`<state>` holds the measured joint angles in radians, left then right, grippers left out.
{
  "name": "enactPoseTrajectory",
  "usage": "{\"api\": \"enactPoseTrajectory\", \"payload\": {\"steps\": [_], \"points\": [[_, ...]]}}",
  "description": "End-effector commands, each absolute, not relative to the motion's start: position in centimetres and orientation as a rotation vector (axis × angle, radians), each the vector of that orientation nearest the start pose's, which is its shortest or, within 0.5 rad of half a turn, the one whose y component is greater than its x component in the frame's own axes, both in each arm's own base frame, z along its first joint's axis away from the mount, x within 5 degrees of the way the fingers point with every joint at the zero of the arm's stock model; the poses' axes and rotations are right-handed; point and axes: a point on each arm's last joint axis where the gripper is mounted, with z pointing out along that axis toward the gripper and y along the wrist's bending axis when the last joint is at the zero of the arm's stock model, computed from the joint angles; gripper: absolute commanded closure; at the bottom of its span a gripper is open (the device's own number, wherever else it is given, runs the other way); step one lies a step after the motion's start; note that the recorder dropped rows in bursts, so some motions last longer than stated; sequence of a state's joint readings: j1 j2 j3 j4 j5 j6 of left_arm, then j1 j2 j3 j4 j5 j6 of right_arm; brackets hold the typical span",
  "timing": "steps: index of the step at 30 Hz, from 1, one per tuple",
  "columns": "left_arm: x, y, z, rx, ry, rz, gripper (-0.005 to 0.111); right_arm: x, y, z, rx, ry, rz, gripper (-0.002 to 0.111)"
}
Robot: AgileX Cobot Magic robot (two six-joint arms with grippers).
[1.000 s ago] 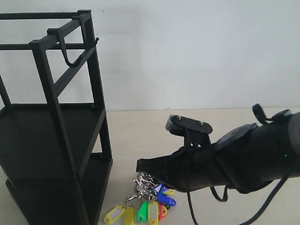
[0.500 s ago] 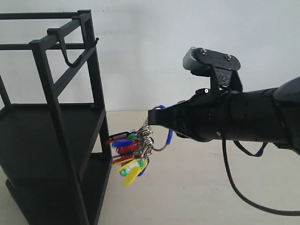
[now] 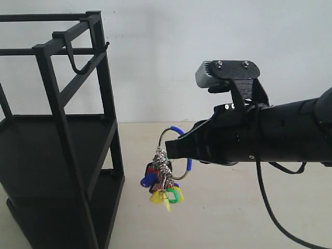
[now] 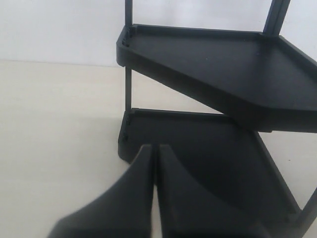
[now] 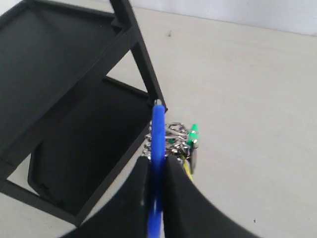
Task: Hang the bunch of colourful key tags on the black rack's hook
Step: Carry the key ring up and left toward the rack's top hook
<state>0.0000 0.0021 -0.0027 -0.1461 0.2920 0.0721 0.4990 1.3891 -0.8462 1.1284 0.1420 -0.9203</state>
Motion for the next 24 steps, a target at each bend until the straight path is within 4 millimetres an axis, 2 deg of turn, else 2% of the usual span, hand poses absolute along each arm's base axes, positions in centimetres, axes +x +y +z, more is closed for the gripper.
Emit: {"api": "enactPoseTrajectory", "payload": {"steps": [1,2,3,4,6,7,8,10,11,13,14,15,16,17,20,21,24], "points": [[5.5,-0.4,18.8,-0.024,1.766,-0.079,0.102,25.9,14.5,27.9,-0.254,2.095,0.583,0.108],[5.5,-0.4,18.8,-0.024,1.766,-0.079,0.102,25.5,15.1,28.0,-0.454,2.079,0.555,0.108],[5.5,-0.4,18.8,-0.024,1.766,-0.079,0.102,25.3,15.4,28.1,-0.577,2.06,0.527,0.108],[5.5,-0.4,18.8,-0.024,1.766,-0.079,0.102,25.2,15.4,28.3,-0.587,2.053,0.531,0.108],[5.5,-0.4,18.8,-0.024,1.766,-0.079,0.102,25.6,14.7,29.0,-0.38,2.051,0.552,0.108],[5.5,-0.4,18.8,-0.024,1.766,-0.079,0.102,25.8,14.6,29.2,-0.329,2.05,0.565,0.108],[5.5,-0.4,18.8,-0.024,1.766,-0.079,0.102,25.7,14.9,29.4,-0.405,2.044,0.561,0.108],[5.5,-0.4,18.8,-0.024,1.766,-0.079,0.102,25.1,15.6,29.7,-0.669,2.017,0.53,0.108],[5.5,-0.4,18.8,-0.024,1.766,-0.079,0.102,25.2,15.1,30.2,-0.624,2.008,0.523,0.108],[5.5,-0.4,18.8,-0.024,1.766,-0.079,0.102,25.9,14.0,30.7,-0.349,2.032,0.578,0.108],[5.5,-0.4,18.8,-0.024,1.766,-0.079,0.102,25.9,13.9,30.8,-0.344,2.043,0.593,0.108],[5.5,-0.4,18.8,-0.024,1.766,-0.079,0.102,25.6,14.3,30.9,-0.445,2.042,0.583,0.108],[5.5,-0.4,18.8,-0.024,1.766,-0.079,0.102,25.2,14.6,30.8,-0.629,2.033,0.552,0.108],[5.5,-0.4,18.8,-0.024,1.766,-0.079,0.102,25.0,14.7,30.8,-0.708,2.032,0.544,0.108],[5.5,-0.4,18.8,-0.024,1.766,-0.079,0.102,25.8,13.3,31.5,-0.364,2.071,0.609,0.108],[5.5,-0.4,18.8,-0.024,1.766,-0.079,0.102,25.8,13.4,31.6,-0.366,2.073,0.616,0.108],[5.5,-0.4,18.8,-0.024,1.766,-0.079,0.102,24.9,14.6,31.6,-0.678,2.055,0.58,0.108]]}}
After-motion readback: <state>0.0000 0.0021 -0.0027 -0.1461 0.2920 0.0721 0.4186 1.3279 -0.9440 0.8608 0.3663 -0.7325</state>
